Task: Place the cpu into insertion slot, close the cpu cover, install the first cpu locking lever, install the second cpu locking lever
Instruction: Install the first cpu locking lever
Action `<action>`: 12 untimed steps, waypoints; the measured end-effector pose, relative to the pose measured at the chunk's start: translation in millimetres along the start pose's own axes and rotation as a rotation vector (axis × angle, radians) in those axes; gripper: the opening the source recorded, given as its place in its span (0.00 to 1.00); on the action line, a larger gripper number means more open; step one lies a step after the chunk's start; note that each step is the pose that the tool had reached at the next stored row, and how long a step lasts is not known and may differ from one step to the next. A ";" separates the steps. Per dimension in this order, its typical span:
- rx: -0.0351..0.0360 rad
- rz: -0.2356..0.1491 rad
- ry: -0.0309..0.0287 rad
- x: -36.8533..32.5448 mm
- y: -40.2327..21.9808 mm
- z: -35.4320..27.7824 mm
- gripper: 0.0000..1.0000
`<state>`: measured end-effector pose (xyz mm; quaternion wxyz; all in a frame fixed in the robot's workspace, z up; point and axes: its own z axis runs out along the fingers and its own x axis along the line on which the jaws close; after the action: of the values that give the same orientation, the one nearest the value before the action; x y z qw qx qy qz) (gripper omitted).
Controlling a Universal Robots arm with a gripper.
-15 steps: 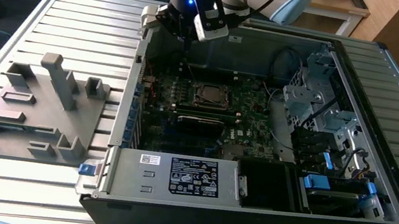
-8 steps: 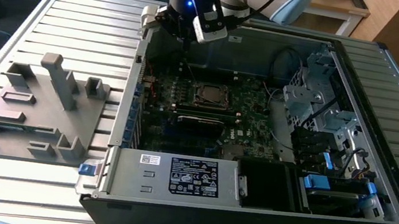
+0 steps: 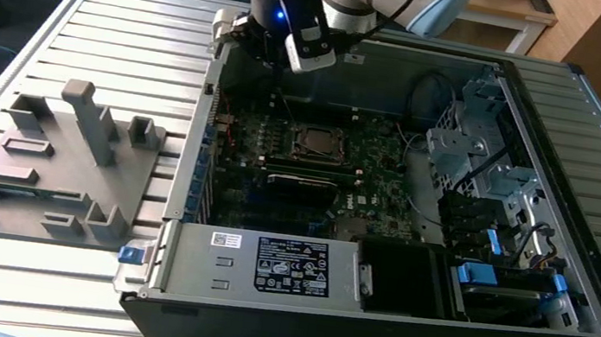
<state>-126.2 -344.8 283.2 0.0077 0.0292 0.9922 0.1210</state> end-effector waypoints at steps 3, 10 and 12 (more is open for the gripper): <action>0.0000 0.000 0.0000 1.2 -1.1 4.0 0.11; 0.0000 0.000 0.0000 2.4 -1.6 5.8 0.11; -0.0014 0.000 -0.0002 2.7 -1.8 7.0 0.11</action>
<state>-128.9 -344.7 276.0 0.0078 0.0292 0.9921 0.1217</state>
